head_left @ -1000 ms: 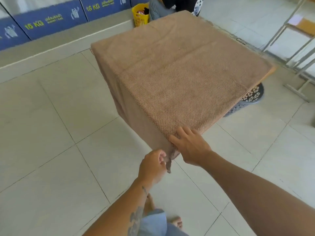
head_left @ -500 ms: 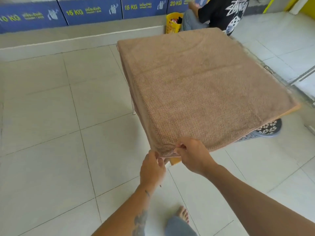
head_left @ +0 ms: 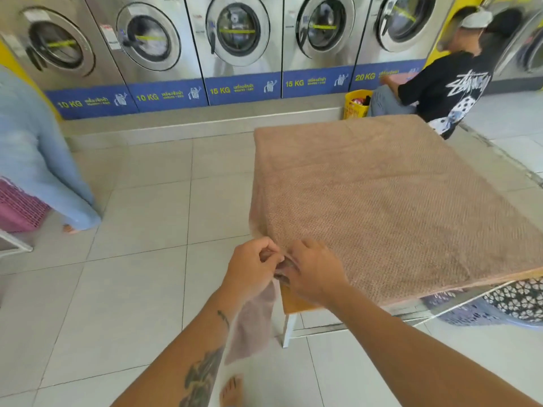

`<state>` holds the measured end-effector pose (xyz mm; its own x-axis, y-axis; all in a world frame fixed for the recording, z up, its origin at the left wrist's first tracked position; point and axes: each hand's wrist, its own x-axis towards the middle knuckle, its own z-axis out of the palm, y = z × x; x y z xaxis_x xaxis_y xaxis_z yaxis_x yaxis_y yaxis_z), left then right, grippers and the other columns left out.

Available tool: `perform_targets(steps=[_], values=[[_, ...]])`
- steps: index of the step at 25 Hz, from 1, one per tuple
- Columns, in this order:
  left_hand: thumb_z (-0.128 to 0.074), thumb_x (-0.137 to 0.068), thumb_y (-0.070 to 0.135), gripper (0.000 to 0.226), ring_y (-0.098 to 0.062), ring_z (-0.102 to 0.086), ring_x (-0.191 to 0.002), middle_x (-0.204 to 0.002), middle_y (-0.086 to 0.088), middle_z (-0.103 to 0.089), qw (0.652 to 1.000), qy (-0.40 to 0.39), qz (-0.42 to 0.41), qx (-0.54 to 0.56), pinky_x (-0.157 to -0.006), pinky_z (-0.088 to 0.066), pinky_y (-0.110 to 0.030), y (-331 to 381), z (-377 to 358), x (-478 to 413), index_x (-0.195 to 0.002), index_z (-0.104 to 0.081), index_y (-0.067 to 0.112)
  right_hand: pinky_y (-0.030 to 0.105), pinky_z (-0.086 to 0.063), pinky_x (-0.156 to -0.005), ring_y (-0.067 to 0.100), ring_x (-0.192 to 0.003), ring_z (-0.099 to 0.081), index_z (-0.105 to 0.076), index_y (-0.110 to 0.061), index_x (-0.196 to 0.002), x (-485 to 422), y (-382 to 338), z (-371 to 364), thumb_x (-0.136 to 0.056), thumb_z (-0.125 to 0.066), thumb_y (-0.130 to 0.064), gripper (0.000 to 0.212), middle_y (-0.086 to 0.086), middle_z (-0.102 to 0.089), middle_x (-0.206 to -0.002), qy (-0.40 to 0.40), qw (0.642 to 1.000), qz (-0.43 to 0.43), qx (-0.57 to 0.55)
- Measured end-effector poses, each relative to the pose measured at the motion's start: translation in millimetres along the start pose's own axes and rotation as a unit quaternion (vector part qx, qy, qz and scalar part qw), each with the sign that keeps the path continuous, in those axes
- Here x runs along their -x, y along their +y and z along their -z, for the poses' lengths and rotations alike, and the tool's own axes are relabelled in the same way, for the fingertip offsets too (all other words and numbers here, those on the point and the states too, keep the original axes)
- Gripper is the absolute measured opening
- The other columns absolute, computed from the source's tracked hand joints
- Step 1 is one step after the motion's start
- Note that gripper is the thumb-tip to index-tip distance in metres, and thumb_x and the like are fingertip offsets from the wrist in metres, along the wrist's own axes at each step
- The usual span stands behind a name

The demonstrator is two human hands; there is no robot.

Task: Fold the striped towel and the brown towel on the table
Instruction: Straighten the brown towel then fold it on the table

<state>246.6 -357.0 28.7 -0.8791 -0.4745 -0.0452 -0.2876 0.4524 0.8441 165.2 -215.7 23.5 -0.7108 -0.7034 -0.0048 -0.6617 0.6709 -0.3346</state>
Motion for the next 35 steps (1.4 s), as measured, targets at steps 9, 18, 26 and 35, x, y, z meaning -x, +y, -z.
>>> perform_targets(steps=[9,18,26,35], values=[[-0.058,-0.093,0.027,0.004,-0.008,-0.059,-0.064,-0.076,0.009,-0.063,0.986,-0.027,0.101,-0.130,-0.054,-0.042,-0.021,-32.6,-9.2,-3.2,-0.090,-0.060,0.027,0.034,-0.046,-0.058,0.015,-0.067,-0.053,-0.051,-0.023,-0.070,-23.8,15.9,65.4,-0.093,-0.053,-0.022,0.023,-0.010,-0.055,-0.075,0.055,0.998,-0.013,-0.039],[-0.061,-0.086,0.013,0.022,-0.011,-0.058,-0.076,-0.078,0.014,-0.060,0.981,-0.050,-0.125,-0.137,-0.066,-0.046,-0.026,24.1,49.7,-97.5,-0.075,-0.066,0.032,0.043,-0.045,-0.102,0.024,-0.122,-0.051,-0.053,-0.026,-0.135,-50.6,24.9,66.3,-0.085,-0.062,-0.035,0.052,-0.002,-0.054,-0.129,-0.116,0.985,-0.125,0.027],[-0.069,-0.089,0.026,0.009,-0.003,-0.060,-0.072,-0.079,0.018,-0.064,0.981,-0.093,-0.119,-0.125,-0.063,-0.049,-0.023,12.8,65.2,-135.1,-0.091,-0.067,0.035,0.036,-0.046,-0.051,0.018,-0.060,-0.056,-0.061,-0.014,-0.070,-96.7,-14.6,89.8,-0.090,-0.058,-0.010,0.021,0.000,-0.061,-0.066,0.079,0.971,-0.122,-0.190],[-0.057,-0.096,0.025,0.017,-0.008,-0.055,-0.070,-0.073,0.015,-0.058,0.977,-0.039,-0.155,-0.138,-0.061,-0.040,-0.021,7.4,64.7,-156.6,-0.082,-0.067,0.026,0.036,-0.056,-0.082,0.029,-0.099,-0.063,-0.063,-0.010,-0.105,-91.7,51.3,98.9,-0.081,-0.057,-0.020,0.026,0.008,-0.067,-0.108,-0.173,0.953,-0.247,0.025]])
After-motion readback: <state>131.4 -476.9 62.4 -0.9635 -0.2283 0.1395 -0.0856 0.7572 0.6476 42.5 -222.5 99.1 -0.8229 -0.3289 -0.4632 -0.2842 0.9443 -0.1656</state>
